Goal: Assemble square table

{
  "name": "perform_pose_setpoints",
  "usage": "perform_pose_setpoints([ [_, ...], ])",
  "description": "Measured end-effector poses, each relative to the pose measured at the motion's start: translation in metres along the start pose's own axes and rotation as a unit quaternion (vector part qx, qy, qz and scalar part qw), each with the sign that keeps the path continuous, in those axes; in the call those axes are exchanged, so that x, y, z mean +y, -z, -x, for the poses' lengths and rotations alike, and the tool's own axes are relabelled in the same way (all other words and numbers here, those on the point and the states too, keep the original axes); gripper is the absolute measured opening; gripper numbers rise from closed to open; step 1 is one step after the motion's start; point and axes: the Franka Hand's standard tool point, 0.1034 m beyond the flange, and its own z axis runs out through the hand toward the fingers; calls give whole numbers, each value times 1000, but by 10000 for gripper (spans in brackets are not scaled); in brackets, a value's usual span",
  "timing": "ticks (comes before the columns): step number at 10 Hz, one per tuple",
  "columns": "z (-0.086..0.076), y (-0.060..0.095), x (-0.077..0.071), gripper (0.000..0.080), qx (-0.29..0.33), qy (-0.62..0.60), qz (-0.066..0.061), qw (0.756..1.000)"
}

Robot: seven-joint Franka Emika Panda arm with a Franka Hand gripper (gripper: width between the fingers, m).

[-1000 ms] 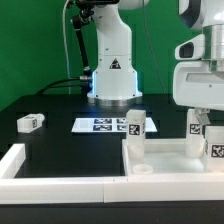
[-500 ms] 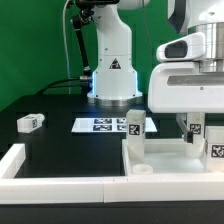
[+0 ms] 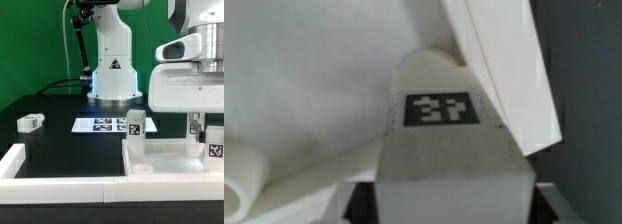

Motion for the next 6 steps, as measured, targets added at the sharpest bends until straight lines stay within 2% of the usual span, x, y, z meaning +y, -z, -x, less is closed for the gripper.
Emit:
perform_pose_setpoints([
  [2, -1, 0, 3, 289, -2, -88, 3, 996],
  [3, 0, -1, 3, 289, -24, -172, 20, 985],
  [4, -2, -1, 5, 289, -34, -273, 33, 961],
  [5, 0, -1, 7, 289, -41, -363, 34, 930],
  [6, 1, -1, 9, 292, -57, -421, 20, 905],
])
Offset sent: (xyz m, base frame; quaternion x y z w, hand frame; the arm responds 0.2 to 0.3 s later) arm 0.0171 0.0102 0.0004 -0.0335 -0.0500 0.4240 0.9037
